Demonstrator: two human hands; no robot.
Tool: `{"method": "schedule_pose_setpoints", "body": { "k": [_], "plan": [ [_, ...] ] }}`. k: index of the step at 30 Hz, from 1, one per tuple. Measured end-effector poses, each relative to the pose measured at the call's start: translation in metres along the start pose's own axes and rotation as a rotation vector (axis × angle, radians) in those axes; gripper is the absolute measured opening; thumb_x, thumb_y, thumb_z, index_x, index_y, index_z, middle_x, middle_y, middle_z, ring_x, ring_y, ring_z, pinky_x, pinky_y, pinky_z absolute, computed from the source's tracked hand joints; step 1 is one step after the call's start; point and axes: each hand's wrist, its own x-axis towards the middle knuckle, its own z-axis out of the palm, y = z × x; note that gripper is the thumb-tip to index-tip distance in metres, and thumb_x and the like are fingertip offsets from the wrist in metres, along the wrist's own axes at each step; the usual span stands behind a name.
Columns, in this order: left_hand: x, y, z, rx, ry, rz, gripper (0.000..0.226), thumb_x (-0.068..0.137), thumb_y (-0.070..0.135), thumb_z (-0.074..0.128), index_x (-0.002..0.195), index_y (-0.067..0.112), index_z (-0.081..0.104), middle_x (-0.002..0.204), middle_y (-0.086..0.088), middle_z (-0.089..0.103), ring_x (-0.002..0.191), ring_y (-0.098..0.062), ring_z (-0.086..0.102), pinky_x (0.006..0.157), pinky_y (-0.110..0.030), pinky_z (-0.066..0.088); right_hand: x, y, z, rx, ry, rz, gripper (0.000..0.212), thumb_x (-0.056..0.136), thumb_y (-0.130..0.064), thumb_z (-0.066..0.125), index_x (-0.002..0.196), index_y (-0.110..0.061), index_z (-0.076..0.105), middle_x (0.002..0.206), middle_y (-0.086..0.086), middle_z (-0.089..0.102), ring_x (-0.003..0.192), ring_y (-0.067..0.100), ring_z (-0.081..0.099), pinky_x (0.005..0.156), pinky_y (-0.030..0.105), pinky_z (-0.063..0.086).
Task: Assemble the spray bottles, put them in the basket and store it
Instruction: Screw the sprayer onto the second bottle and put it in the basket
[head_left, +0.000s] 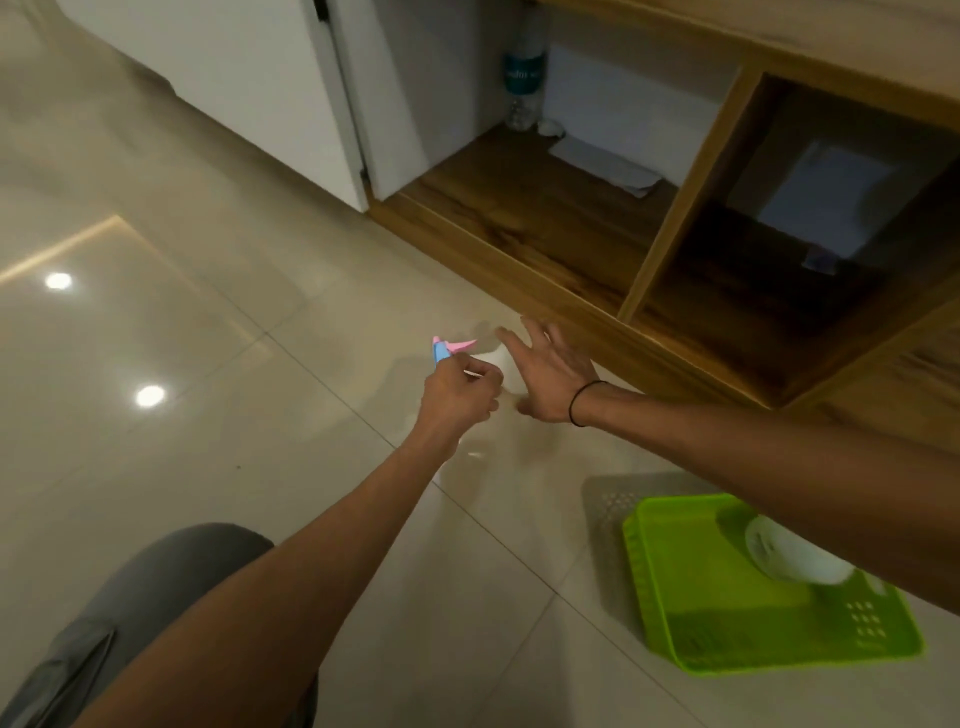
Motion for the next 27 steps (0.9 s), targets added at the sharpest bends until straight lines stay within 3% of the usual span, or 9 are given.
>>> {"method": "schedule_pose_setpoints", "body": {
  "k": [2,5,10,14,18,21,23,25,27],
  "plan": [
    [0.003,-0.004,-0.01,0.0,0.004,-0.032,0.018,0.093,0.023,0.064,0.101,0.009,0.072,0.085,-0.006,0.077,0.06,-0.012,0.069,0.065,-0.029,0.061,0.016,-0.006,0.009,-0.072,-0.088,-0.007,0.102,0.079,-0.027,0.083,0.159,-0.03,0.02,0.168,0.017,0.01,0.154,0.043,0.016,0.106,0.056,0.048],
    [0.006,-0.01,-0.019,0.043,-0.001,-0.073,0.011,0.096,0.029,0.068,0.096,0.018,0.068,0.094,-0.01,0.079,0.068,-0.015,0.072,0.07,-0.032,0.064,0.026,-0.009,0.024,-0.116,-0.124,0.027,0.095,0.08,-0.018,0.08,0.155,-0.034,0.024,0.158,0.02,0.021,0.142,0.045,0.029,0.094,0.048,0.053],
    [0.006,-0.017,-0.021,0.088,-0.125,-0.265,0.029,0.099,0.04,0.065,0.107,0.013,0.067,0.109,-0.015,0.075,0.085,-0.019,0.072,0.083,-0.039,0.064,0.015,0.001,0.039,0.079,-0.137,0.112,0.093,0.077,-0.026,0.085,0.15,-0.027,0.027,0.143,0.018,0.034,0.128,0.042,0.043,0.083,0.045,0.053],
    [0.007,-0.018,-0.015,-0.067,-0.188,-0.44,0.075,0.085,0.073,0.069,0.128,0.013,0.058,0.119,-0.013,0.068,0.109,-0.025,0.069,0.084,-0.041,0.065,-0.014,0.014,0.03,0.253,0.016,0.134,0.087,0.071,-0.04,0.088,0.139,-0.029,0.036,0.135,0.011,0.042,0.122,0.038,0.048,0.081,0.048,0.058],
    [0.012,-0.01,0.0,-0.344,-0.235,-0.357,0.069,0.084,0.069,0.074,0.132,0.02,0.064,0.126,-0.009,0.072,0.116,-0.024,0.069,0.095,-0.045,0.061,-0.059,0.021,0.02,0.214,0.21,0.014,0.092,0.07,-0.05,0.084,0.144,-0.033,0.032,0.137,0.004,0.041,0.122,0.03,0.047,0.074,0.048,0.061],
    [0.01,0.002,0.024,-0.569,-0.236,-0.229,0.038,0.095,0.049,0.072,0.109,0.013,0.074,0.114,-0.008,0.079,0.106,-0.022,0.075,0.091,-0.041,0.06,-0.089,0.017,0.018,0.159,0.284,-0.037,0.096,0.072,-0.056,0.079,0.149,-0.03,0.029,0.138,0.003,0.04,0.118,0.028,0.047,0.068,0.042,0.06],
    [0.006,0.014,0.038,-0.725,-0.2,-0.215,0.028,0.102,0.033,0.065,0.086,0.01,0.068,0.099,-0.012,0.079,0.09,-0.023,0.076,0.086,-0.04,0.06,-0.101,0.019,0.011,0.245,0.26,-0.018,0.094,0.071,-0.064,0.074,0.149,-0.032,0.031,0.136,-0.001,0.045,0.115,0.023,0.05,0.071,0.041,0.058],
    [0.003,0.027,0.048,-0.826,-0.229,-0.234,0.034,0.102,0.02,0.061,0.069,0.012,0.061,0.087,-0.013,0.077,0.079,-0.022,0.075,0.08,-0.038,0.058,-0.11,0.027,-0.003,0.496,0.173,0.069,0.091,0.066,-0.072,0.075,0.142,-0.037,0.039,0.129,-0.008,0.057,0.107,0.014,0.06,0.074,0.037,0.058],
    [-0.001,0.04,0.056,-0.847,-0.293,-0.257,0.042,0.1,0.017,0.06,0.058,0.016,0.06,0.078,-0.007,0.074,0.071,-0.019,0.071,0.075,-0.033,0.057,-0.118,0.042,-0.019,0.92,0.029,0.175,0.083,0.061,-0.071,0.083,0.13,-0.036,0.051,0.116,-0.011,0.069,0.095,0.011,0.072,0.069,0.034,0.061]
  ]
}}
